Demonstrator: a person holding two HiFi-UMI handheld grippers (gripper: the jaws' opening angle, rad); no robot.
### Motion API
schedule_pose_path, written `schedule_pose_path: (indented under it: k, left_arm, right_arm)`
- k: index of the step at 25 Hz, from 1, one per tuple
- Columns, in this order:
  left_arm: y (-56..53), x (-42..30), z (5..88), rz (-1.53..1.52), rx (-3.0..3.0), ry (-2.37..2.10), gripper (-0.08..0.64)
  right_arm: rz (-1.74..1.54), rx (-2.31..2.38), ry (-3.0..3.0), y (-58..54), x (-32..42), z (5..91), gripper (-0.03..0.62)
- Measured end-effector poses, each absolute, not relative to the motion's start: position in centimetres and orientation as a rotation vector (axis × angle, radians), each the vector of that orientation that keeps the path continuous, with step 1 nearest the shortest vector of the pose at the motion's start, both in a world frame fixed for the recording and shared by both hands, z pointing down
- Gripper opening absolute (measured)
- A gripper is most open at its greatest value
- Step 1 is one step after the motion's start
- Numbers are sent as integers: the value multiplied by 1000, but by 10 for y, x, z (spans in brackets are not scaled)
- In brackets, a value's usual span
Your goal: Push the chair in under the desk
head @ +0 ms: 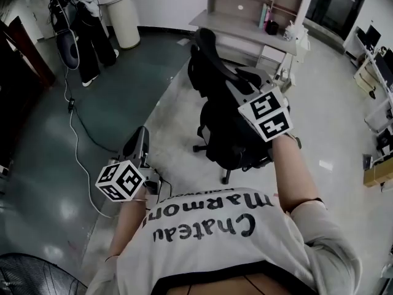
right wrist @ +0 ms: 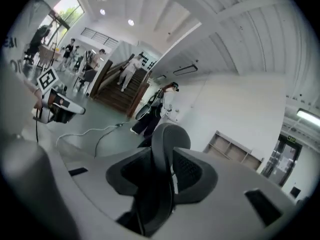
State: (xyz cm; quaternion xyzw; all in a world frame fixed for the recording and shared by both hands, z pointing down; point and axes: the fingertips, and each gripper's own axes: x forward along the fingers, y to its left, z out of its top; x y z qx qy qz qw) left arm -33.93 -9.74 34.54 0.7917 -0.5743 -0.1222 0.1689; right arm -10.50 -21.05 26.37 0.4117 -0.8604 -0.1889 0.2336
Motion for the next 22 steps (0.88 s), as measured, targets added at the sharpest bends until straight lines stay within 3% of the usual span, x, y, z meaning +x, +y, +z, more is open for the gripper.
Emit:
schedule_pose_path:
  k: [7, 22]
  left_arm:
    - [-111, -341, 357, -345, 2242, -1597, 18]
    - [-142, -269, 383, -283, 2258, -1466, 18]
  right_arm:
    - [-514, 1100, -2263, -223, -109, 284, 91]
    - [-571, 775, -2444, -155, -41, 286, 95]
